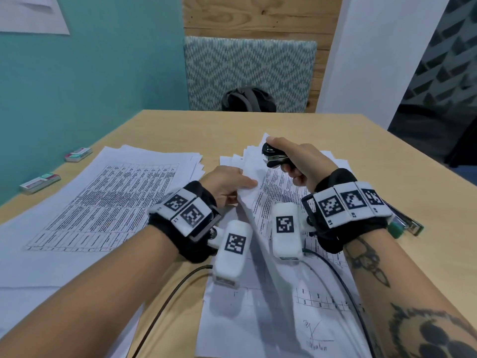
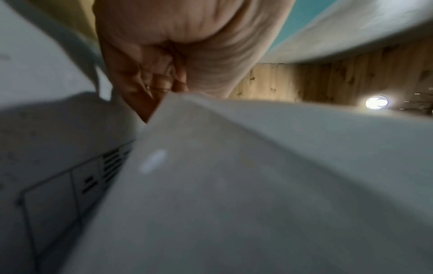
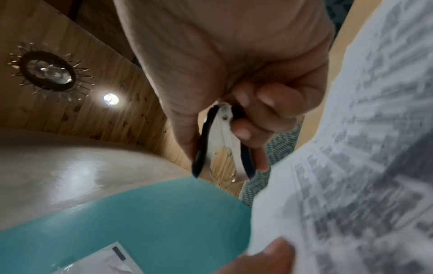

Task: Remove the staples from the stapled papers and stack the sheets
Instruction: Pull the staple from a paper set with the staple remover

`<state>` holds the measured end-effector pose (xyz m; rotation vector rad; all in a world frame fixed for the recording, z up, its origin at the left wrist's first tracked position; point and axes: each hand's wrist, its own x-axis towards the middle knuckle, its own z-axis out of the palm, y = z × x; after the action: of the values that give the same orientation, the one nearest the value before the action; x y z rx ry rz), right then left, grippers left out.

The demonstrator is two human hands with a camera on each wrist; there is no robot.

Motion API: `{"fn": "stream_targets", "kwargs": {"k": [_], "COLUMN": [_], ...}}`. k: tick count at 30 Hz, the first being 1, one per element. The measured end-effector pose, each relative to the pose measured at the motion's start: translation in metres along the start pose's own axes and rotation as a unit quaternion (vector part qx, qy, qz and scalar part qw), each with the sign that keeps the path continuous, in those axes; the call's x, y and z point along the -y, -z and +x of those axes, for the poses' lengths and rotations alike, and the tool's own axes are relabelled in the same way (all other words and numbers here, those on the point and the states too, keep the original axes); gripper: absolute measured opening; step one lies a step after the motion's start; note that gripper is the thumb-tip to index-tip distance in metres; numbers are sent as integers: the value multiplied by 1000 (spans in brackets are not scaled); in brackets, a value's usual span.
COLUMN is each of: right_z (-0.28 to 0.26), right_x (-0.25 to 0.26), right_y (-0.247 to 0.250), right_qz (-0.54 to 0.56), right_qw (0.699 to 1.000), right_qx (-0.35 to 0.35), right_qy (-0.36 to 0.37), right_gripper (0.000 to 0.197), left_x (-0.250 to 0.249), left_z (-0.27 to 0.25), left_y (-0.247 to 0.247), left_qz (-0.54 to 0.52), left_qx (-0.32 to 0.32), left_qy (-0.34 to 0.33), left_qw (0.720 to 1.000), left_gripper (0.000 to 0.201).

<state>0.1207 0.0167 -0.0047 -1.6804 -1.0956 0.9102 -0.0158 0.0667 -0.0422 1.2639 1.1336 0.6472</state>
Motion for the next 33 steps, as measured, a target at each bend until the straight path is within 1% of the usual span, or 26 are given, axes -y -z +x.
{"fn": "stream_targets", "kwargs": {"k": [3, 7, 9, 10, 11, 12, 13, 16, 19, 22, 25, 28, 30, 33], "right_z": [-1, -5, -5, -5, -5, -5, -5, -5, -6, -6, -7, -8, -7, -6], "right_x": [2, 5, 5, 5, 5, 5, 6, 6, 5, 4, 4, 4, 4, 3], "right_y": [0, -6, -9, -10, -11, -12, -13, -14, -16, -17, -18, -20, -19, -20], "right_qz": [-14, -34, -46, -53, -65, -75, -84, -94, -110, -111, -123, -130, -134, -148], "right_qw": [999, 995, 993, 992, 991, 990, 989, 988, 986, 984, 982, 979, 978, 976], "right_qx": [-18, -19, -17, -15, -12, -10, -7, -7, -10, -10, -9, -12, -15, -27], "right_qy": [33, 90, 110, 114, 116, 119, 121, 120, 127, 138, 144, 154, 157, 158], "right_gripper": [38, 41, 52, 56, 51, 43, 41, 46, 49, 46, 41, 36, 36, 38], "left_x": [-4, -4, -1, 0, 2, 3, 3, 5, 7, 6, 7, 7, 7, 6], "left_z": [-8, -21, -27, -29, -31, -32, -33, -33, -32, -31, -30, -30, -29, -30], "left_y": [7, 14, 14, 14, 14, 14, 14, 14, 14, 14, 14, 14, 15, 15], "left_qz": [-21, -44, -60, -66, -68, -70, -70, -78, -82, -87, -100, -108, -109, -101], "left_qx": [20, 36, 42, 44, 46, 46, 47, 44, 37, 31, 35, 43, 45, 42], "left_qy": [-46, -84, -93, -95, -95, -96, -98, -98, -98, -91, -80, -72, -70, -70], "left_qw": [999, 995, 993, 992, 992, 992, 992, 991, 991, 992, 991, 991, 991, 991], "left_gripper": [23, 28, 26, 26, 26, 27, 27, 26, 18, 13, 16, 24, 30, 32]}}
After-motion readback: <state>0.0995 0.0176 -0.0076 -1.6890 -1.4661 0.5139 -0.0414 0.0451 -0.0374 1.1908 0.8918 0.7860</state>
